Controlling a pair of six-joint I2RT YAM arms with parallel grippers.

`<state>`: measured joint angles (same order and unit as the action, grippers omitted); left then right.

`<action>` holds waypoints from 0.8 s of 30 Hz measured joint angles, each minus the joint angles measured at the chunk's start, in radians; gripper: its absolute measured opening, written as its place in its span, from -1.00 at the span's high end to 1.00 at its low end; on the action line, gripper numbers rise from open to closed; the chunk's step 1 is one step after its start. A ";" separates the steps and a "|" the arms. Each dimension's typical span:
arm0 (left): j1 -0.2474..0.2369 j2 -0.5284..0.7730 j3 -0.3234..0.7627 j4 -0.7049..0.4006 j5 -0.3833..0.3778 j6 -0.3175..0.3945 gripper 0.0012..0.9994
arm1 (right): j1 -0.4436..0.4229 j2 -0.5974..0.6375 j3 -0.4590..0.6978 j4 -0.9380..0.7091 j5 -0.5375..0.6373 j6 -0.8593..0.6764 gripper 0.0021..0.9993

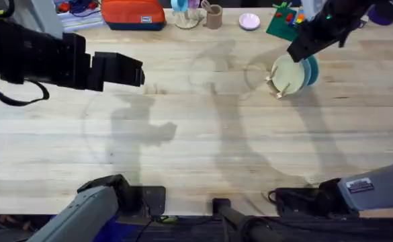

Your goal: Pick up the plates from the table one by one and place each into a slot on the dish rack.

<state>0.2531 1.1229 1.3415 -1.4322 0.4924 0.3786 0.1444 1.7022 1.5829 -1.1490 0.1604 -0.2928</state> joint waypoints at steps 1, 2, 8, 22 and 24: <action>0.000 0.000 0.000 0.000 0.000 0.000 -0.99 | 0.000 -0.018 0.000 -0.004 0.000 0.000 0.64; 0.000 0.000 0.000 0.000 0.000 0.000 -0.99 | 0.000 -0.040 0.000 -0.009 0.000 0.000 0.63; 0.000 0.000 0.000 0.000 0.000 0.000 -0.99 | 0.001 -0.197 0.000 -0.068 0.000 0.007 0.30; 0.000 0.000 0.000 0.000 0.000 0.000 -0.99 | 0.001 -0.425 0.000 -0.233 -0.001 0.035 -0.80; 0.000 0.000 0.000 0.000 0.000 0.000 -0.99 | 0.001 -0.454 0.000 -0.235 -0.001 0.035 -0.87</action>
<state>0.2531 1.1229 1.3415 -1.4322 0.4923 0.3786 0.1455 1.2479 1.5829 -1.3840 0.1596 -0.2573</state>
